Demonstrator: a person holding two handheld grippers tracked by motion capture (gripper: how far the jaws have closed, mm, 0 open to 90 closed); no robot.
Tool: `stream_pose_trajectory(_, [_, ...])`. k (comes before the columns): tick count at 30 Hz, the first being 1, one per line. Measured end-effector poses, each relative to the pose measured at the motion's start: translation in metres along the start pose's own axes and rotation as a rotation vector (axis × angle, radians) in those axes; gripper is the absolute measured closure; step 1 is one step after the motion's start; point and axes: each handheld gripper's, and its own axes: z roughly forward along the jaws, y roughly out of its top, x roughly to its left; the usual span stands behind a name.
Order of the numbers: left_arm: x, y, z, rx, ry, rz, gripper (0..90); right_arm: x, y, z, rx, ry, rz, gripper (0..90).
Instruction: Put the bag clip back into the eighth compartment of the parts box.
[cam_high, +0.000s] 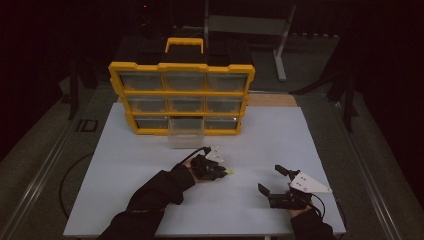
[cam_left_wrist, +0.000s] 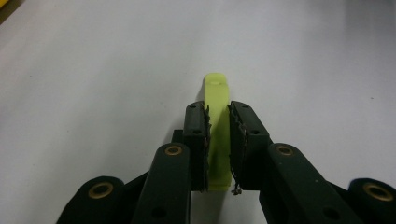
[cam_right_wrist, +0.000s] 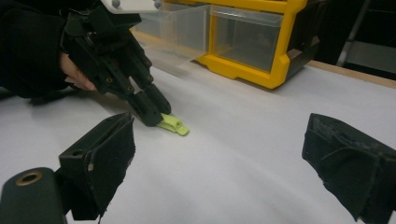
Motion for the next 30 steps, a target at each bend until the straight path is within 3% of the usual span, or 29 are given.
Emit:
stream_pose_trajectory(12, [-0.003, 0.006, -0.011, 0.005, -0.062, 0.021, 78.8, 0.0, 0.001, 0.0, -0.007, -0.002, 0.0, 9.3])
stream_pose_trajectory(23, [-0.006, 0.01, -0.029, 0.027, -0.066, 0.05, 78.8, 0.001, 0.0, 0.001, -0.001, 0.001, 0.002, 9.3])
stream_pose_trajectory(30, [-0.008, 0.014, -0.044, 0.013, -0.073, 0.069, 78.8, 0.001, 0.0, 0.001, -0.002, -0.001, 0.002, 9.3])
